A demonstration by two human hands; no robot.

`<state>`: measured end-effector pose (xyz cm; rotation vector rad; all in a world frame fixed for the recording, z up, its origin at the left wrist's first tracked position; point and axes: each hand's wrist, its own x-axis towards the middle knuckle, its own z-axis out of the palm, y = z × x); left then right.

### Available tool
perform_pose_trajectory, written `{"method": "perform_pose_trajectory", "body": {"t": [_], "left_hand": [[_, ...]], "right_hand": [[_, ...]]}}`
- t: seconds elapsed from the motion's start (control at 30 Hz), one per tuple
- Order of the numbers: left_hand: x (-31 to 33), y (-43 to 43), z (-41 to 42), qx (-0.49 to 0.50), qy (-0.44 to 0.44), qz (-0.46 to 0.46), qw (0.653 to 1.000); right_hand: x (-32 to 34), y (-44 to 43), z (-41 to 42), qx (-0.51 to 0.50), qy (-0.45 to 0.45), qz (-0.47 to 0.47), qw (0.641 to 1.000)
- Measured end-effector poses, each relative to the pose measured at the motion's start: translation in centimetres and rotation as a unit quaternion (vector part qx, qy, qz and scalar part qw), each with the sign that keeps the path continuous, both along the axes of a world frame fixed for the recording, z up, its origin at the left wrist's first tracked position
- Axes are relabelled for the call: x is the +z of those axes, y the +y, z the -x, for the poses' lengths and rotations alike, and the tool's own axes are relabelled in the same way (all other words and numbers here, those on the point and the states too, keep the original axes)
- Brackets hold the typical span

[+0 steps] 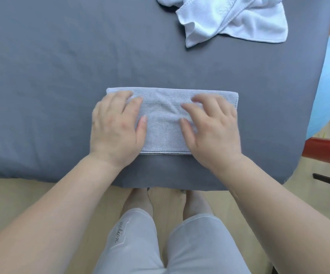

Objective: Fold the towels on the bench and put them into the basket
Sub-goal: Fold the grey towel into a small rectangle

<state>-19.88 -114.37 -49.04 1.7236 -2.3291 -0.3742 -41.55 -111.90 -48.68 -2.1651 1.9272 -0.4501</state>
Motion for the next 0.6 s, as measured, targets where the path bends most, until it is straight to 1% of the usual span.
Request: {"method": "perform_pose_trajectory", "body": {"t": [0.07, 0.13, 0.2, 0.27, 0.33, 0.47, 0.6], "left_hand": [[-0.7, -0.9, 1.6, -0.015, -0.038, -0.054, 0.998], [-1.8, -1.3, 2.2, -0.026, -0.089, -0.104, 0.99], [-3.2, -1.3, 1.8, -0.032, -0.14, -0.127, 0.981], [-4.2, -1.0, 1.1, -0.049, -0.179, -0.132, 0.974], [-4.8, -0.9, 0.8, -0.059, -0.188, -0.131, 0.972], [-4.9, -1.2, 0.8, -0.063, -0.174, -0.139, 0.973], [-4.6, -1.8, 0.0, -0.026, -0.198, -0.158, 0.967]], "right_hand": [[-1.0, -1.8, -2.2, 0.01, 0.042, -0.043, 0.998], [-2.5, -2.4, -3.4, 0.035, 0.091, -0.115, 0.989], [-4.0, -2.0, -3.4, 0.052, 0.122, -0.158, 0.979], [-4.9, -1.6, -2.8, 0.062, 0.137, -0.166, 0.975], [-5.1, -1.5, -2.1, 0.068, 0.146, -0.164, 0.973], [-5.3, -1.0, 0.3, 0.055, 0.151, -0.172, 0.972], [-5.2, -0.6, 3.2, 0.011, 0.166, -0.198, 0.966]]}}
